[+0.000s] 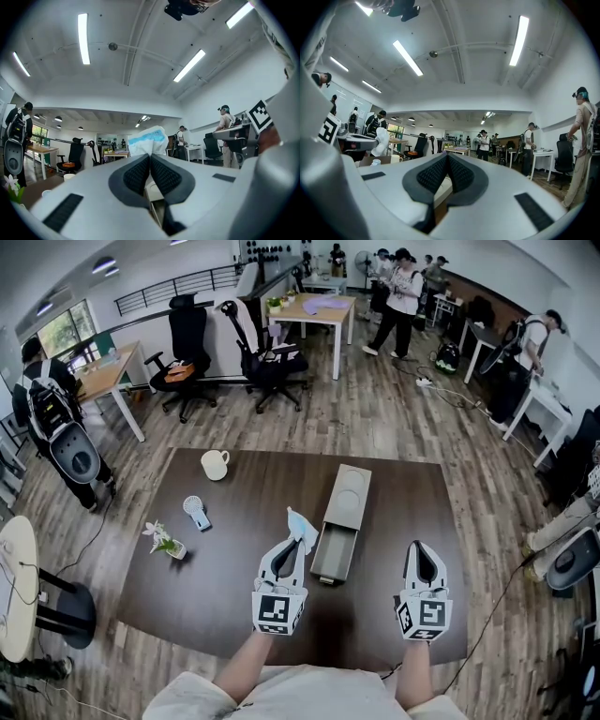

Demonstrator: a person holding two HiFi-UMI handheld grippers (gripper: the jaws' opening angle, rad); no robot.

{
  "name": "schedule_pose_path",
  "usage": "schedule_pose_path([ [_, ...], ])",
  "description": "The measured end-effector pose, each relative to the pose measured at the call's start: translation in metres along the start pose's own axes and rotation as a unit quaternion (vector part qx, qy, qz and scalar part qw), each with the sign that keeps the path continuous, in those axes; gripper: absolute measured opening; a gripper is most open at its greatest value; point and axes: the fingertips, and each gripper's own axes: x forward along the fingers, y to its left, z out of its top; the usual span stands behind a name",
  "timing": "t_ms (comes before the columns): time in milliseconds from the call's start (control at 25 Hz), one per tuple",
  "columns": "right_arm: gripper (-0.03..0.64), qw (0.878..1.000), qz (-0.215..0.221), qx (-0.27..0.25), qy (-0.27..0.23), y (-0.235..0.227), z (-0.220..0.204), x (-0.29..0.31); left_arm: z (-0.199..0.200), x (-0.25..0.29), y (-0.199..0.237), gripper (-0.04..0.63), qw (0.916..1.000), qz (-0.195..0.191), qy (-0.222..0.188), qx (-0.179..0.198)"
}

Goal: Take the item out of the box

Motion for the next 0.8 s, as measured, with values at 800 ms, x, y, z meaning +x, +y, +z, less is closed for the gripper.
schedule_pose_path([
  [800,0.000,1.000,0.009,-0.011,0.013,0.0066,-0.0083,0.0034,-0.0021,0.0014,-0.0008,0.008,1.0000,-0.001,-0.001,-0.002],
])
